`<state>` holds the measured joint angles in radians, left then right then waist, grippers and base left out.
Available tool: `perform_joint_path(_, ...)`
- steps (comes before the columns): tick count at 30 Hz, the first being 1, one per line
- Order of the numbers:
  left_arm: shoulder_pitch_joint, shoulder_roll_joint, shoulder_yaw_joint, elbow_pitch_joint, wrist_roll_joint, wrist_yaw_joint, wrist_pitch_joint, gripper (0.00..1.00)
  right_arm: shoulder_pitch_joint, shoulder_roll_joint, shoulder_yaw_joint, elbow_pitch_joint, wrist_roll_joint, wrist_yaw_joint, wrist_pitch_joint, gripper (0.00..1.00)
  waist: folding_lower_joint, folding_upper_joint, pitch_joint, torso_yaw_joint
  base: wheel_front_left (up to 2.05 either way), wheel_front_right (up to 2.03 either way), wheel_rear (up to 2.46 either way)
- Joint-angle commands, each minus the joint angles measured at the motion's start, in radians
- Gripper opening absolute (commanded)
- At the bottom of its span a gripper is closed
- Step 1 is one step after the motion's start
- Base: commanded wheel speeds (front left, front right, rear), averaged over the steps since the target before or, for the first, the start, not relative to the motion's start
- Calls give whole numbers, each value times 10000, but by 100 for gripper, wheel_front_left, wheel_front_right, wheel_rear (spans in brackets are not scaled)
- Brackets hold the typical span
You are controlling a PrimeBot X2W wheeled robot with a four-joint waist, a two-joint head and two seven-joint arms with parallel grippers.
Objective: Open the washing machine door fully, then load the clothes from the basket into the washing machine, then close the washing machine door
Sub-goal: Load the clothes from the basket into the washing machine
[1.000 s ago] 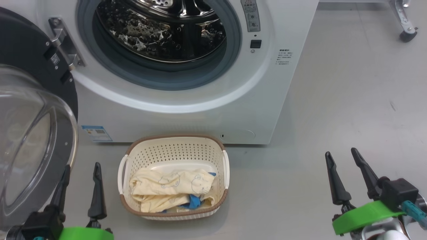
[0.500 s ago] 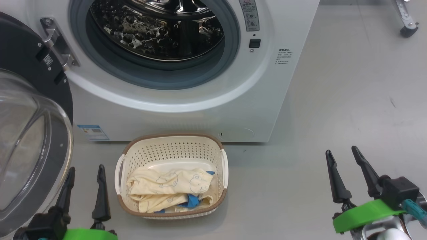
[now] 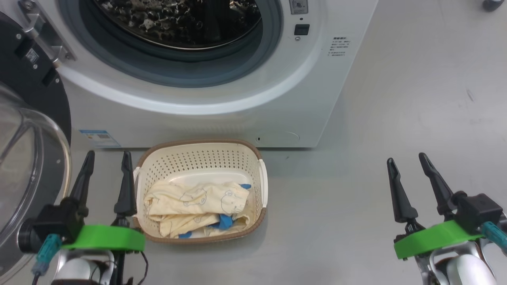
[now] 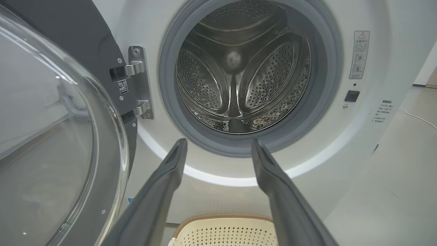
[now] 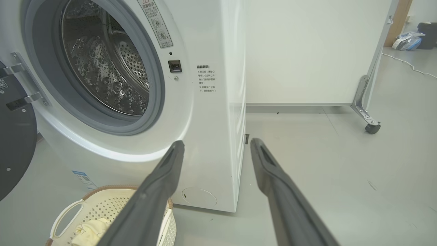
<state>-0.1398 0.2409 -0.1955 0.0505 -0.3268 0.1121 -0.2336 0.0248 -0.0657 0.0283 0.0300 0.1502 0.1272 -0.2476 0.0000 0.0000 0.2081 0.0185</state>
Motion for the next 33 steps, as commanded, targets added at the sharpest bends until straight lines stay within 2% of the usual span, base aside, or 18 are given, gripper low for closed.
perform_joint_path(1, -638, 246, 376, -210, 83, -31, 72, 100, -413, -168, 206, -366, 68, 35, -92, 100, 0, 0, 266, -91, 0, 0, 0)
perform_joint_path(11, -2396, -27, 103, 858, -25, -265, 202, 100, -830, -238, 240, -474, 80, 35, -112, 100, 0, 0, 1498, -300, 0, 0, 0)
perform_joint_path(33, -4761, -436, -487, 3907, 45, -1031, -173, 100, -1748, -122, 433, -534, 64, 35, -138, 100, 0, 0, 3508, -779, 0, 0, 0)
